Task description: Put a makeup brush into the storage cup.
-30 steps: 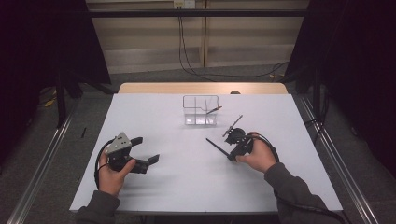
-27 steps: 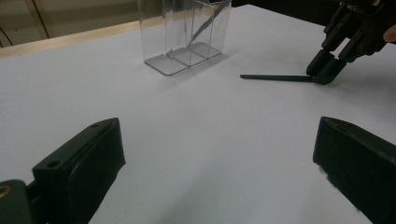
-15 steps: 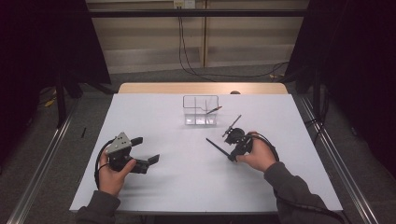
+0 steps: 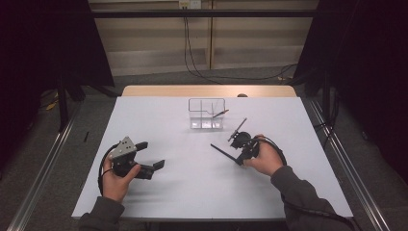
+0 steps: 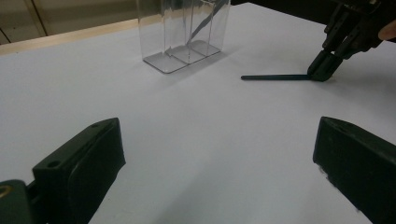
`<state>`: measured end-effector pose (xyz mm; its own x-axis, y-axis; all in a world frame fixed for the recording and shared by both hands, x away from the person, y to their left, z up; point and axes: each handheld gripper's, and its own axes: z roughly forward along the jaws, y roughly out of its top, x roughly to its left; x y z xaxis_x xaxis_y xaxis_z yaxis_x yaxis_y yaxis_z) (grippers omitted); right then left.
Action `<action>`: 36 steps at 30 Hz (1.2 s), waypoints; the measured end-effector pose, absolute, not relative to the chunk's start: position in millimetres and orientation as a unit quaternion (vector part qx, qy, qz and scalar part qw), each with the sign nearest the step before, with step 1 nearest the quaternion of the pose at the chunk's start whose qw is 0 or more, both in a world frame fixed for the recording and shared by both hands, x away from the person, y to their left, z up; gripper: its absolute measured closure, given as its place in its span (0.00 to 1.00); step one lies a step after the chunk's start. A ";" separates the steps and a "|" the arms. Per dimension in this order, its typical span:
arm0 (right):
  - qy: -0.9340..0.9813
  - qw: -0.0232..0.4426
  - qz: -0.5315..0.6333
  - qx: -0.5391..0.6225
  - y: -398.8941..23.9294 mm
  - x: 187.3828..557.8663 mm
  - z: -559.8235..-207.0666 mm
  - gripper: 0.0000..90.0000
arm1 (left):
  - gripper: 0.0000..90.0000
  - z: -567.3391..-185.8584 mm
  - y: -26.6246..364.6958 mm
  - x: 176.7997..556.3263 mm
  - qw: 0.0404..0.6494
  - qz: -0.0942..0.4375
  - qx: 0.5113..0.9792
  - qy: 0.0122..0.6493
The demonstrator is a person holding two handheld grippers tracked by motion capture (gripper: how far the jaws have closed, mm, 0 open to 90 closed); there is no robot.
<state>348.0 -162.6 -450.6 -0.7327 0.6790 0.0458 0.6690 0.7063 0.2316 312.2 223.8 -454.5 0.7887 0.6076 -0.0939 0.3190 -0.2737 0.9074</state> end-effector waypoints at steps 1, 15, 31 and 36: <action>0.923 0.021 0.110 0.367 -161.5 347.7 -449.7 0.94 | 0.02 -454.6 223.8 312.3 0.526 0.137 0.786 0.294; 0.928 0.017 0.122 0.353 -165.3 348.8 -449.6 0.94 | 0.02 -452.1 222.4 312.6 0.524 0.141 0.788 0.293; 0.931 0.011 0.144 0.335 -173.1 346.1 -439.3 0.94 | 0.01 -442.2 208.8 316.7 0.526 0.126 0.797 0.268; 0.935 0.014 0.144 0.322 -174.6 344.8 -434.9 0.94 | 0.01 -438.5 201.2 319.4 0.529 0.118 0.800 0.257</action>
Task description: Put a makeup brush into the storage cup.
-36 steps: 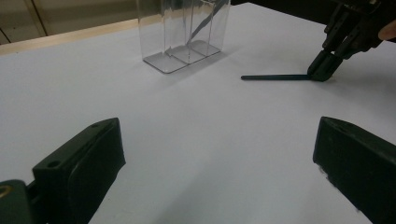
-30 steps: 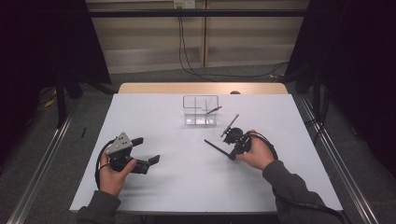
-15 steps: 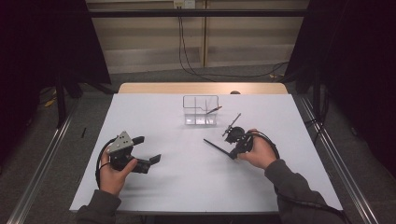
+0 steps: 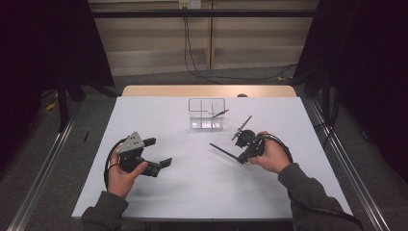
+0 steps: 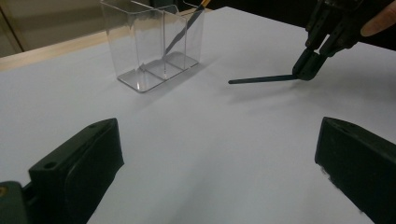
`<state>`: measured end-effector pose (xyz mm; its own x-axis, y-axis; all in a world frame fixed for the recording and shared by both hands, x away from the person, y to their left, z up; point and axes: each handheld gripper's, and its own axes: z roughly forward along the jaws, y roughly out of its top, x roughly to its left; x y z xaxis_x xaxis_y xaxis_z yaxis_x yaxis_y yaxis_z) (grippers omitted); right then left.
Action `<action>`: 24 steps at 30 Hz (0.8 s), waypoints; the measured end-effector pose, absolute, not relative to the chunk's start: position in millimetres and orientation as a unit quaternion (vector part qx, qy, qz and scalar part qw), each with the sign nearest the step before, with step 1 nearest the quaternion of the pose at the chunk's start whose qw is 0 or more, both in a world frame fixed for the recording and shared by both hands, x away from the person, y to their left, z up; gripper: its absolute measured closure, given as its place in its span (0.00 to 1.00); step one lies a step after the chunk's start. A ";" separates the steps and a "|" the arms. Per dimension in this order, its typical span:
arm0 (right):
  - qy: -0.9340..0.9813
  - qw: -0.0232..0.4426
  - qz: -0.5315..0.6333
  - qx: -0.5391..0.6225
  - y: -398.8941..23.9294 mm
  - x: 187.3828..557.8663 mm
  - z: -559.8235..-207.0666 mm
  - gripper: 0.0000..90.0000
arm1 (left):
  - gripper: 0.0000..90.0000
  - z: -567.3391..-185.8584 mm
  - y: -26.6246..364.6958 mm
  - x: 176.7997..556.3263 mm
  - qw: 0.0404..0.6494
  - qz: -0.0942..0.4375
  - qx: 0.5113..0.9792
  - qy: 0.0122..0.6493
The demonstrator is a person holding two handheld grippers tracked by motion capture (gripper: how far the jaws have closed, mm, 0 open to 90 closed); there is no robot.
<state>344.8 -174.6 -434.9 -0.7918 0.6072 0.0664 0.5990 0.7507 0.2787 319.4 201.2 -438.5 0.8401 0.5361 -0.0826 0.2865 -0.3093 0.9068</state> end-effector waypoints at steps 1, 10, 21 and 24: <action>0.935 0.012 0.145 0.324 -174.2 344.0 -433.8 0.94 | 0.01 -437.7 199.4 319.9 0.530 0.118 0.800 0.256; 0.943 0.014 0.143 0.300 -170.2 341.0 -430.9 0.94 | 0.01 -434.0 189.0 324.4 0.530 0.108 0.806 0.238; 0.947 0.010 0.145 0.287 -166.9 336.5 -425.9 0.94 | 0.01 -433.3 180.4 328.3 0.527 0.100 0.812 0.230; 0.949 0.009 0.145 0.281 -164.7 334.0 -424.6 0.94 | 0.01 -434.2 176.8 329.9 0.527 0.092 0.815 0.225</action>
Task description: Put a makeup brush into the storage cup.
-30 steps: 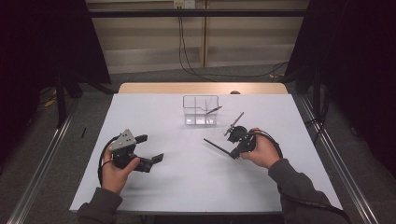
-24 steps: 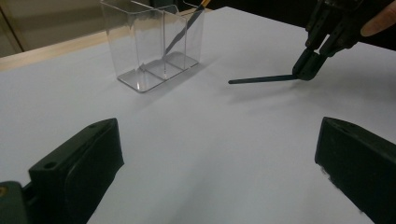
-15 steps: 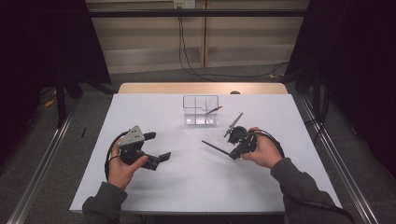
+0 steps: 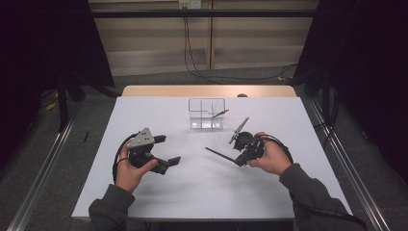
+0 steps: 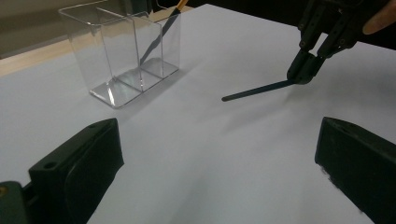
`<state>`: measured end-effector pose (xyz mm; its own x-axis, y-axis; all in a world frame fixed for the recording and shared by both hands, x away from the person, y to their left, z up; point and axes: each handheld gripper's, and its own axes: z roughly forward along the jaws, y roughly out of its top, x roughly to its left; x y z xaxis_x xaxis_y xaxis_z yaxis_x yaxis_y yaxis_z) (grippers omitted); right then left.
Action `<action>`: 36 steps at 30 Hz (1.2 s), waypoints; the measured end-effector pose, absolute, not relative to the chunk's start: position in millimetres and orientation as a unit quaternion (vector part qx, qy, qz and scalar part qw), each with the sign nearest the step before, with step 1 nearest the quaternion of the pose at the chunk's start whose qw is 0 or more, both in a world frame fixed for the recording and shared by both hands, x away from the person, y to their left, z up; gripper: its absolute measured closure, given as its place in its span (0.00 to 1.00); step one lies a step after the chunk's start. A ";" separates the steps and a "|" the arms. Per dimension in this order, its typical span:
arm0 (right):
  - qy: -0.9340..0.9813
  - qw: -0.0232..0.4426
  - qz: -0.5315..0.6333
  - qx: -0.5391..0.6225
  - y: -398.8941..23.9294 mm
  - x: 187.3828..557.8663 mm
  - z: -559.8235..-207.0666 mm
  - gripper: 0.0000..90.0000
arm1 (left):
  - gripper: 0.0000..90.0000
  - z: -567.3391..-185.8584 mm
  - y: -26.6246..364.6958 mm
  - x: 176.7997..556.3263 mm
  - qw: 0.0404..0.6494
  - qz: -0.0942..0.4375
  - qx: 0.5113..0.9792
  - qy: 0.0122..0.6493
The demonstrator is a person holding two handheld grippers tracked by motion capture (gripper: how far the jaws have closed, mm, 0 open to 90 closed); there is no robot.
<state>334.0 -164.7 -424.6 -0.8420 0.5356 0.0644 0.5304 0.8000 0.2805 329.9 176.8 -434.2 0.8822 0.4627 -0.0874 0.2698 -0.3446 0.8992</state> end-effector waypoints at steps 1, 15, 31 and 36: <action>0.949 0.006 0.144 0.279 -164.0 333.3 -424.5 0.94 | 0.01 -433.9 174.6 329.9 0.522 0.090 0.817 0.228; 0.955 0.000 0.150 0.254 -156.9 327.7 -422.0 0.94 | 0.00 -421.9 150.0 335.8 0.520 0.057 0.830 0.191; 0.961 0.000 0.146 0.234 -150.0 325.4 -419.6 0.94 | 0.05 -410.2 121.9 340.8 0.468 0.046 0.868 0.163; 0.962 -0.004 0.145 0.233 -149.7 324.6 -418.8 0.94 | 0.06 -403.7 113.9 342.3 0.447 0.053 0.881 0.143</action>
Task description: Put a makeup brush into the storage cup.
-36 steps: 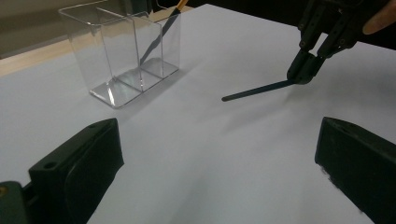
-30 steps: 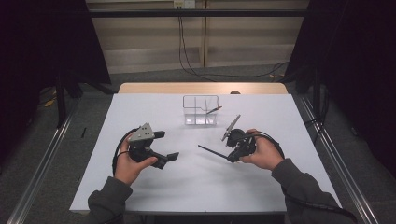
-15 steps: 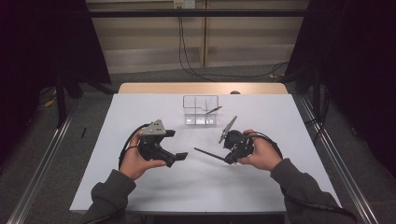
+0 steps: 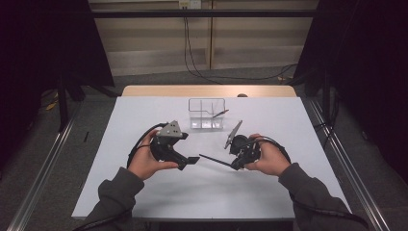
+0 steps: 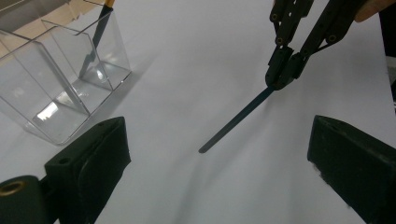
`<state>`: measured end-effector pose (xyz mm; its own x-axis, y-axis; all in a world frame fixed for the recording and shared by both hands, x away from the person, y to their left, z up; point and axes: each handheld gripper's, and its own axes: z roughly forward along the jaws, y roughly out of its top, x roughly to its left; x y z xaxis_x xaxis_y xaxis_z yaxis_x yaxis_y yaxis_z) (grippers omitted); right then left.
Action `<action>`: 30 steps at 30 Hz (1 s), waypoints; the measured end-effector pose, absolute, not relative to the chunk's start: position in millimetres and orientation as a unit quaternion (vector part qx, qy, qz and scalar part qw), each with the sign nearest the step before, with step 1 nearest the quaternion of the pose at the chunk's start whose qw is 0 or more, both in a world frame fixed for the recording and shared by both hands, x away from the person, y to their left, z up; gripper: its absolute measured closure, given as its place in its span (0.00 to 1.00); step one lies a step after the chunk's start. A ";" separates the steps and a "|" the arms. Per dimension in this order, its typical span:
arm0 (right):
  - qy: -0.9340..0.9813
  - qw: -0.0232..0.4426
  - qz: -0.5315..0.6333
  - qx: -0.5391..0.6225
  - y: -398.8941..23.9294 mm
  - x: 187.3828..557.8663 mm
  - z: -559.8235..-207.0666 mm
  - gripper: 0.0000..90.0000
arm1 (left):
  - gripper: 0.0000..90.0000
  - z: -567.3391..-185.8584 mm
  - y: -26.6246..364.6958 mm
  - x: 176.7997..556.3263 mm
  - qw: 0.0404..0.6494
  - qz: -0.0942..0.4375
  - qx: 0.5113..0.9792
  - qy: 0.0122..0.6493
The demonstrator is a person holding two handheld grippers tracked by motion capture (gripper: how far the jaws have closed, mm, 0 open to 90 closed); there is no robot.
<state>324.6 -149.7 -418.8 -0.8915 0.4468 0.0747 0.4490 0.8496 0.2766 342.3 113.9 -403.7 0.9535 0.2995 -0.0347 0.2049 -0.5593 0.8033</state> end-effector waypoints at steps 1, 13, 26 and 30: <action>-0.962 0.006 -0.147 -0.229 -149.6 324.8 -418.8 0.94 | 0.07 -402.8 112.2 342.7 0.445 0.054 0.883 0.137; -0.965 0.004 -0.149 -0.217 -146.1 323.7 -417.6 0.94 | 0.12 -392.5 97.2 344.7 0.416 0.060 0.901 0.106; -0.964 0.006 -0.148 -0.219 -141.6 322.3 -414.8 0.94 | 0.21 -388.7 81.3 342.5 0.367 0.071 0.925 0.070; -0.964 0.006 -0.149 -0.220 -140.7 321.7 -414.6 0.94 | 0.27 -390.4 77.0 342.5 0.360 0.065 0.929 0.059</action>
